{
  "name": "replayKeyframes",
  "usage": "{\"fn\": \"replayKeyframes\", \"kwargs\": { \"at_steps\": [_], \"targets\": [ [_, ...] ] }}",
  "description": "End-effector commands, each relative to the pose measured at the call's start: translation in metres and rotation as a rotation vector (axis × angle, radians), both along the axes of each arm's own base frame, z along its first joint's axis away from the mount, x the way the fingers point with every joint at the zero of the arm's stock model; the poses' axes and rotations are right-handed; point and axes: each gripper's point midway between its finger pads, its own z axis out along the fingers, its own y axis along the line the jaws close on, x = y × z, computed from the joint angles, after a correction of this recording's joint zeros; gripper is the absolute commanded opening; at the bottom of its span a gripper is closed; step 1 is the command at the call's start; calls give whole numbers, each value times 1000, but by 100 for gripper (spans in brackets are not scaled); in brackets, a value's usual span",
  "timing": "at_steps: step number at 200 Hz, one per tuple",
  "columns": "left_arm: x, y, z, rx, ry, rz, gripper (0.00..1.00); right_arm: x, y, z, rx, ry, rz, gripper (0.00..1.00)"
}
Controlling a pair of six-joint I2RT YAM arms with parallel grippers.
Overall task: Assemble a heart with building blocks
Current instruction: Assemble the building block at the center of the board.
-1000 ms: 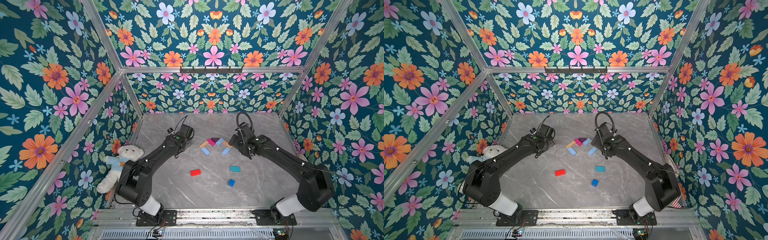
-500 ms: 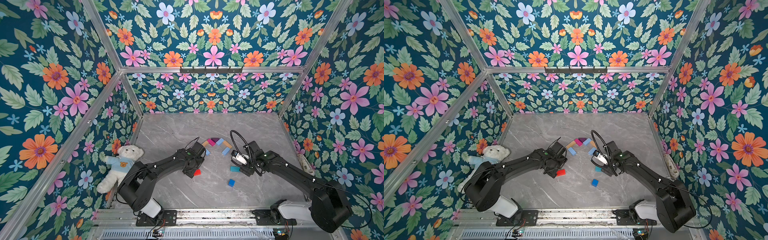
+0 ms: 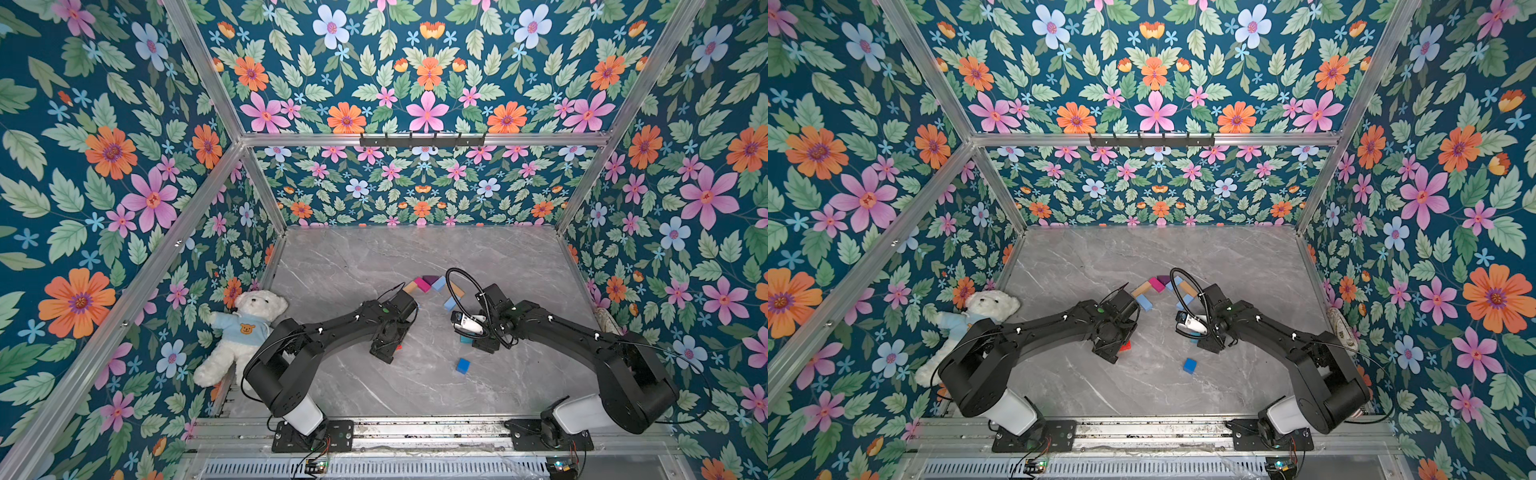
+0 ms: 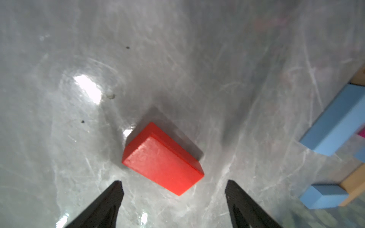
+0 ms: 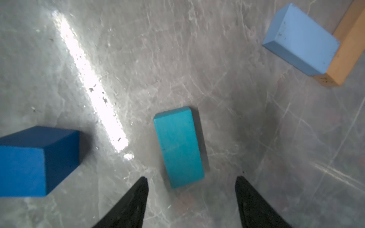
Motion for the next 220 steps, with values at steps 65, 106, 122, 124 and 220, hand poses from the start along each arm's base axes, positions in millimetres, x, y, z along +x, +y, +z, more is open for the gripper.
{"fn": "replayKeyframes", "kwargs": {
  "at_steps": [65,106,122,124,220],
  "targets": [
    [-1,-5,-19,-16,56,57,68,-12,7,-18,-17,150,5,70],
    [6,1,-24,1,55,62,57,-13,5,-29,-31,166,2,64],
    [7,5,-25,7,58,60,52,-17,8,-30,-30,194,35,52],
    [7,5,-26,8,58,60,52,-17,7,-30,-31,192,33,52],
    [24,9,-18,66,11,-36,32,-6,6,-32,-29,179,-56,0]
  ]
}}
